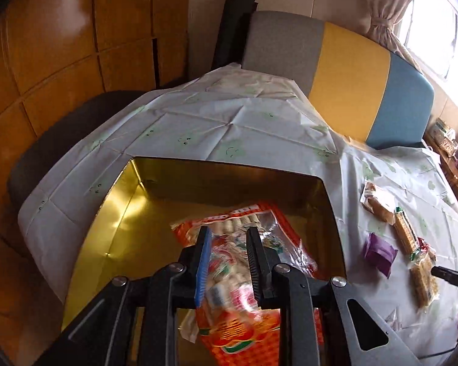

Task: Organize snacks
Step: 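Carry the cracker bag over the gold tin with the left gripper, then release the cracker bag into the tin while the right gripper grasps a red candy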

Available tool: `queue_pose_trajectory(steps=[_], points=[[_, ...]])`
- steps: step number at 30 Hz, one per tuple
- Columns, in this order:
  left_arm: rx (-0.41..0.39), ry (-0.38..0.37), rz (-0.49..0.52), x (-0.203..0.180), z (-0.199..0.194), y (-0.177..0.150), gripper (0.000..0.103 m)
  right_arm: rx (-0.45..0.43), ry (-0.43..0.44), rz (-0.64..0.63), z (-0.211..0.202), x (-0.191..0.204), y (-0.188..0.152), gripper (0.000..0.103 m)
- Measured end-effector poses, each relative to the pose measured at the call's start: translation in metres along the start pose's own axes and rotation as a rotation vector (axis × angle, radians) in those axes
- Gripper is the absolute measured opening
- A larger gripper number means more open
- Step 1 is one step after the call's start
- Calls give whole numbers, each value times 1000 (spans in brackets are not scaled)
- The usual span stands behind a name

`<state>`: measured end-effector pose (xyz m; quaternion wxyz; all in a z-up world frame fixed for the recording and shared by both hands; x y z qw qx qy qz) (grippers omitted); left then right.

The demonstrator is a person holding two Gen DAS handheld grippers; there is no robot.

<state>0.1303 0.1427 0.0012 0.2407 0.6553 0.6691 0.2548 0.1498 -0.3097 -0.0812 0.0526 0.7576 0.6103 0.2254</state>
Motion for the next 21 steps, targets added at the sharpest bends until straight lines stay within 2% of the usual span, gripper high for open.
queue_pose_trajectory(steps=[2, 17, 18, 21], points=[[2, -18, -8, -8, 2, -1, 30, -4, 1, 1, 0, 0, 0, 41], [33, -116, 105, -78, -11, -43, 30, -64, 34, -44, -2, 17, 10, 41], [33, -123, 111, -81, -12, -44, 30, -67, 26, -45, -1, 18, 13, 37], [25, -137, 136, -90, -16, -48, 31, -72, 2, -54, 6, 24, 21, 36]])
Point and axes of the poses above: each gripper's, at about its wrist camera, not at the fingertips, and z roughly the way its jaws point, x to its left, y to its top, the point moved 2 cm from there along z, roughly the way its jaws point, and after that the axes turned 10 degrees about z, right-handed, at the moved point
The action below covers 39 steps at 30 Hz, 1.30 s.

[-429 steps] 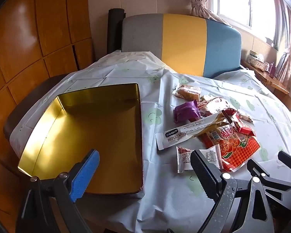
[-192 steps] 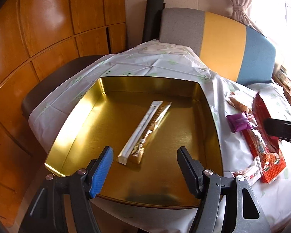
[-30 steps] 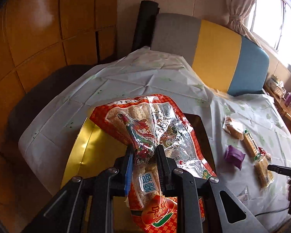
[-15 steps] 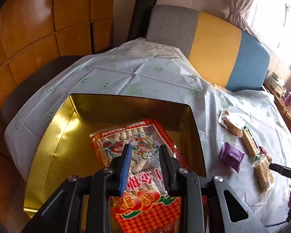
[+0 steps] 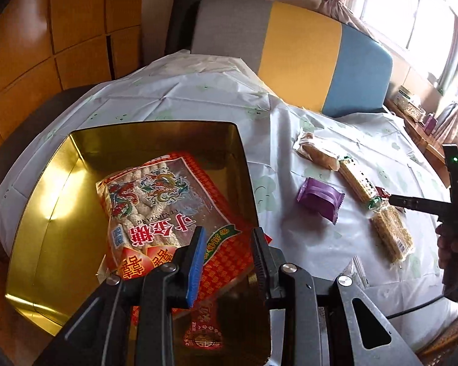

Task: Organize snacks
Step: 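Release the cracker bag into the tin while the right gripper grasps a red candy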

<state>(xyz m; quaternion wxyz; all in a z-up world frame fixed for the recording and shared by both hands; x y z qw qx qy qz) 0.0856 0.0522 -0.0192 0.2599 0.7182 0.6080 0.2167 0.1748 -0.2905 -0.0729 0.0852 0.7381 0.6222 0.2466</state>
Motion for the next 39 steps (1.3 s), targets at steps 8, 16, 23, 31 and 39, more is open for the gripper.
queue_pose_trajectory(steps=[8, 16, 23, 31, 39], points=[[-2, -31, 39, -14, -6, -6, 31, 21, -59, -10, 30, 10, 24, 32], [10, -55, 46, -19, -5, -11, 31, 49, -93, -97, 41, 16, 24, 14], [-11, -68, 29, -16, -15, -15, 31, 44, -99, -75, 44, 12, 23, 15], [-30, -74, 20, -11, -25, -23, 31, 3, -127, -56, 27, 20, 20, 13], [-39, -63, -27, 3, -28, -29, 31, -78, -25, -68, -21, 45, 14, 13]])
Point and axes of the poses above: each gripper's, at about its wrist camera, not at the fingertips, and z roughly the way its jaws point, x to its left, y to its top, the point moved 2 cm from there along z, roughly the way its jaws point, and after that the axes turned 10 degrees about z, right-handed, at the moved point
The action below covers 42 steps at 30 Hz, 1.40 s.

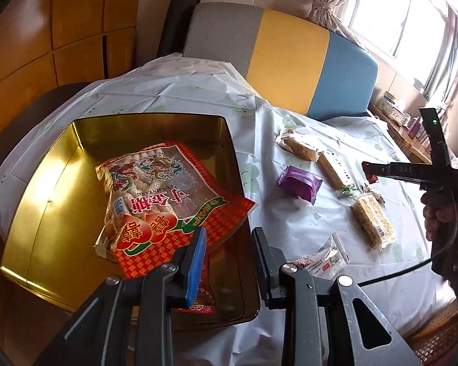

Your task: Organize snacks

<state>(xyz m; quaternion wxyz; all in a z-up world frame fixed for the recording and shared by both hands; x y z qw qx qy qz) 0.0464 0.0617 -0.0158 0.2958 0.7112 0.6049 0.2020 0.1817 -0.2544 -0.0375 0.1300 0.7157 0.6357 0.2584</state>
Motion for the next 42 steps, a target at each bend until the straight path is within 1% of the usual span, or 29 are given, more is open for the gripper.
queue_pose_trajectory(steps=[4, 12, 14, 16, 17, 19, 20, 21, 22, 26, 31, 33, 36, 41, 42], points=[[-9, 36, -42, 17, -5, -2, 31, 11, 120, -30, -16, 37, -13, 13], [-24, 141, -154, 73, -20, -13, 31, 72, 384, -184, -41, 147, -54, 13], [-26, 159, -180, 84, -23, -16, 31, 87, 438, -222, -46, 172, -65, 13], [-27, 174, -199, 93, -25, -19, 31, 122, 497, -262, -48, 196, -78, 13], [-27, 179, -205, 97, -26, -20, 31, 134, 514, -287, -48, 206, -84, 13], [-28, 184, -215, 101, -27, -21, 31, 157, 515, -332, -45, 224, -97, 15], [-29, 184, -217, 102, -26, -21, 31, 184, 520, -346, -41, 229, -103, 15], [-29, 185, -215, 102, -27, -21, 31, 212, 520, -356, -37, 234, -109, 17], [-30, 186, -211, 101, -27, -22, 31, 222, 515, -358, -34, 237, -113, 22], [-29, 180, -192, 95, -24, -21, 31, 217, 488, -369, -29, 235, -122, 22], [-27, 155, -140, 80, -22, -19, 31, 176, 468, -344, -36, 216, -120, 22], [-31, 139, -106, 71, -22, -17, 31, 158, 466, -322, -39, 205, -117, 22], [-35, 100, -51, 55, -21, -14, 31, 142, 434, -292, -43, 181, -113, 22], [-40, 38, 80, 20, -17, -8, 37, 119, 364, -235, -50, 134, -108, 24], [-40, 25, 108, 12, -17, -7, 39, 116, 347, -221, -51, 123, -107, 27]])
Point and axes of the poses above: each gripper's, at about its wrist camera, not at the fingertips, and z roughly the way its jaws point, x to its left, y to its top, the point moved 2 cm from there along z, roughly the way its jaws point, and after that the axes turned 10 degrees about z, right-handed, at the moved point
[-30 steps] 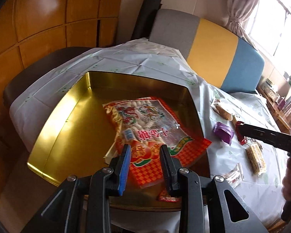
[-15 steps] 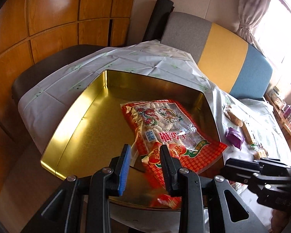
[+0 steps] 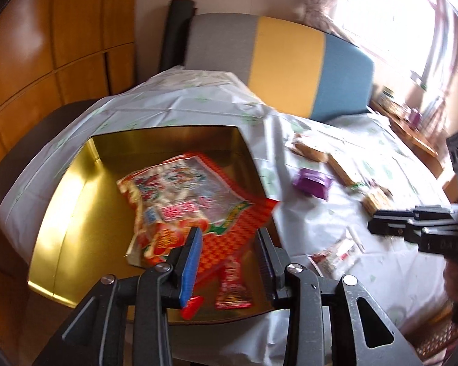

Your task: Organize snacks

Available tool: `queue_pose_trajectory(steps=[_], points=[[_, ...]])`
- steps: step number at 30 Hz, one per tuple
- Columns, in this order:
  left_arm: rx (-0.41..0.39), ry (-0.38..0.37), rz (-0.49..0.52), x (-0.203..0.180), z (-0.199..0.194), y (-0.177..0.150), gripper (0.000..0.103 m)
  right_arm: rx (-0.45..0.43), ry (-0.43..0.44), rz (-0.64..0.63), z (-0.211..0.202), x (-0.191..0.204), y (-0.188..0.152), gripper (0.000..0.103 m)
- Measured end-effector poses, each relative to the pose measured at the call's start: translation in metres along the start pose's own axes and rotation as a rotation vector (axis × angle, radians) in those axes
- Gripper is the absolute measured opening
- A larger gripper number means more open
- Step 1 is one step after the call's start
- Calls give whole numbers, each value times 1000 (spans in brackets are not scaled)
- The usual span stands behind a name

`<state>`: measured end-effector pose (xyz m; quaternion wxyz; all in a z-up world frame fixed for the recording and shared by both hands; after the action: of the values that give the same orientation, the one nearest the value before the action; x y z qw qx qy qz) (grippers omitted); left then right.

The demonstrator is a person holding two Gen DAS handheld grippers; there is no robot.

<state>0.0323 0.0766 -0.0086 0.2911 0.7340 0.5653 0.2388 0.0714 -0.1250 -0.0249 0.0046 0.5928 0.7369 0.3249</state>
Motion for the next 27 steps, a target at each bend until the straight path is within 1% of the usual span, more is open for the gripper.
queue_pose_trajectory(steps=[4, 6, 7, 11, 14, 17, 18, 21, 23, 27], points=[[2, -64, 113, -34, 4, 7, 43, -15, -83, 63, -19, -44, -5, 30], [5, -94, 179, -52, 6, 9, 50, -20, -135, 99, -30, -67, -5, 31], [7, -103, 209, -61, 8, 10, 51, -27, -159, 115, -35, -78, -5, 31], [37, -145, 342, -96, 22, 12, 56, -32, -241, 163, -49, -118, -5, 35], [62, -172, 447, -120, 34, 10, 60, -28, -279, 204, -51, -145, -8, 36], [99, -179, 528, -136, 49, 6, 61, -22, -312, 285, -51, -171, -13, 36], [113, -182, 545, -139, 53, 5, 62, -22, -318, 306, -52, -176, -12, 36], [155, -192, 585, -147, 69, 2, 64, -35, -289, 341, -56, -182, -10, 39], [182, -204, 606, -152, 78, 0, 65, -34, -290, 355, -57, -184, -10, 39], [208, -195, 636, -159, 95, -3, 68, -41, -279, 387, -60, -189, -9, 39]])
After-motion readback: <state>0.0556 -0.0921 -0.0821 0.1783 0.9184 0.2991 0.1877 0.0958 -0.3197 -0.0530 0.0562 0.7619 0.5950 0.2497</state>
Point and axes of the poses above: each gripper's, at about its wrist camera, not at the fingertips, and z roughly the way its jaws point, x to its left, y to its top, the point moved 2 cm from there along z, roughly the way its jaws point, and after that the axes turned 10 degrees about z, right-handed, at the moved point
